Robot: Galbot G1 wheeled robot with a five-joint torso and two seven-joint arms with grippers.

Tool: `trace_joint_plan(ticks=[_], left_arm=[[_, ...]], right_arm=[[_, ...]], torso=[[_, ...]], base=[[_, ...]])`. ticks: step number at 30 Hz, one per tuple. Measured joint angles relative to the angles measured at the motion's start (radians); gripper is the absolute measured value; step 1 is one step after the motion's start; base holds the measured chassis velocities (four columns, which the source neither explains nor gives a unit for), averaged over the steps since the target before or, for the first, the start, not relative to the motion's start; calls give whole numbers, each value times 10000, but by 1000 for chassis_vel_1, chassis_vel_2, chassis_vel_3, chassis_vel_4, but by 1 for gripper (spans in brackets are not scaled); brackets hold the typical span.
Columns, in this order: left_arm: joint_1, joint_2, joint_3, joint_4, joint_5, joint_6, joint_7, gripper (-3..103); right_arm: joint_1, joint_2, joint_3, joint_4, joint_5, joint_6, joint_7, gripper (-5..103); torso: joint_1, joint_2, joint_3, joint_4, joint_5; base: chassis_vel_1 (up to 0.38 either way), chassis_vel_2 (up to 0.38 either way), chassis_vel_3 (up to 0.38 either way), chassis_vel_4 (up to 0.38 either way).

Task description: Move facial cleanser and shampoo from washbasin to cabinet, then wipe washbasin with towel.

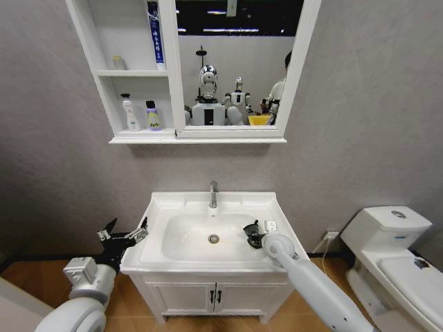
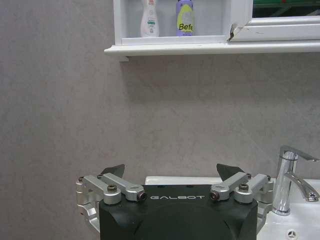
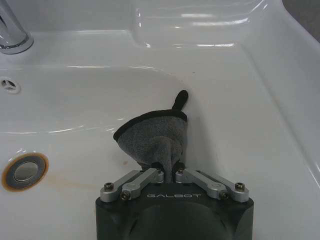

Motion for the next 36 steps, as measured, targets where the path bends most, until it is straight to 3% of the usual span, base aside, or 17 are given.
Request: trace_joint_plan(ticks=[10,21,36], left_arm=[[0,-1,0,0,0,0,0,100],[0,0,0,0,0,0,0,100],[0,0,0,0,0,0,0,100]], right_arm=[[-118,227,38,-354,-320,9,-361,5],[-17,1093,-13,-1493,-1040,23,-1299,5],[339,1494,-451,-2039,-1291,71,-2091,5]], torso=[[0,2,-1,1,-1],[-1,4,-2,-7,-5],[2,-1,3,-9,-2]], base=[[0,0,0,0],[0,0,0,0],[0,0,0,0]])
